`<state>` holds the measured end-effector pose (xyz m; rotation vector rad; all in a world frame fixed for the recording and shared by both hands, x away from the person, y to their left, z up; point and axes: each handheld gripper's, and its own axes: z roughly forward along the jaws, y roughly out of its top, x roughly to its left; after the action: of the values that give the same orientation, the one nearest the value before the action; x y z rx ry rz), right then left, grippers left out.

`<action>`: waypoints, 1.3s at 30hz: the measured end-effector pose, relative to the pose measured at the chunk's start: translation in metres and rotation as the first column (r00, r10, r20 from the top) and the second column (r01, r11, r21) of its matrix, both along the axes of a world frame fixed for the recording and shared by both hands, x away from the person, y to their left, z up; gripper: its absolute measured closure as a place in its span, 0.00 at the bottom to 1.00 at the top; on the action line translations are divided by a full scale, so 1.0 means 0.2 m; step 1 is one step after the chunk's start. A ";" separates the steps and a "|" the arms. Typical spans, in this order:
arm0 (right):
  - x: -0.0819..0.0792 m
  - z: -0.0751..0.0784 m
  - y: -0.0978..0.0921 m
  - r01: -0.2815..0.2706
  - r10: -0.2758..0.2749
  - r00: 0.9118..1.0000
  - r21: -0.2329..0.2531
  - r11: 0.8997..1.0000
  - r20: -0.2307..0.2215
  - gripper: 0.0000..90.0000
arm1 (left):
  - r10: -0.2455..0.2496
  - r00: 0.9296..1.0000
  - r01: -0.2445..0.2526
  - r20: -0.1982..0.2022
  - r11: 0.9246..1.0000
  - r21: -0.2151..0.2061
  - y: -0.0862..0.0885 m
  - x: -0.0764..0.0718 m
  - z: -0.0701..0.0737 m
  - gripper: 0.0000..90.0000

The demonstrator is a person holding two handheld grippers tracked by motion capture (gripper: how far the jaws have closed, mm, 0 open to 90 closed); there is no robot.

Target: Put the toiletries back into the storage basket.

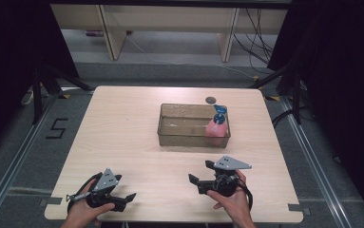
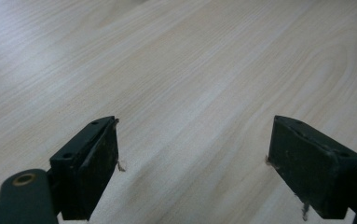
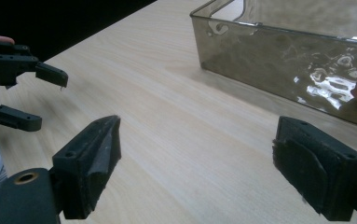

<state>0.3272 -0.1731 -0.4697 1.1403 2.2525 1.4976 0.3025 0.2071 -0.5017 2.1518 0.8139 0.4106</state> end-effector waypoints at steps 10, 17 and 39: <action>-0.03 -0.02 0.00 -0.016 0.016 1.000 -0.019 1.000 0.000 0.18 | 0.001 1.000 -0.001 0.000 1.000 0.000 0.00 0.00 0.00 0.17; -0.07 -0.03 -0.01 -0.020 0.020 1.000 -0.013 1.000 -0.024 0.18 | 0.000 1.000 0.000 -0.001 1.000 0.000 0.00 0.00 0.00 0.17; -0.12 -0.07 -0.06 -0.031 0.030 0.999 -0.025 0.999 -0.036 0.18 | 0.000 1.000 0.000 0.000 1.000 0.001 0.00 0.00 0.00 0.17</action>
<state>0.3025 -0.1858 -0.4833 1.1395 2.3163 1.4663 0.3026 0.2069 -0.5019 2.1524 0.8139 0.4114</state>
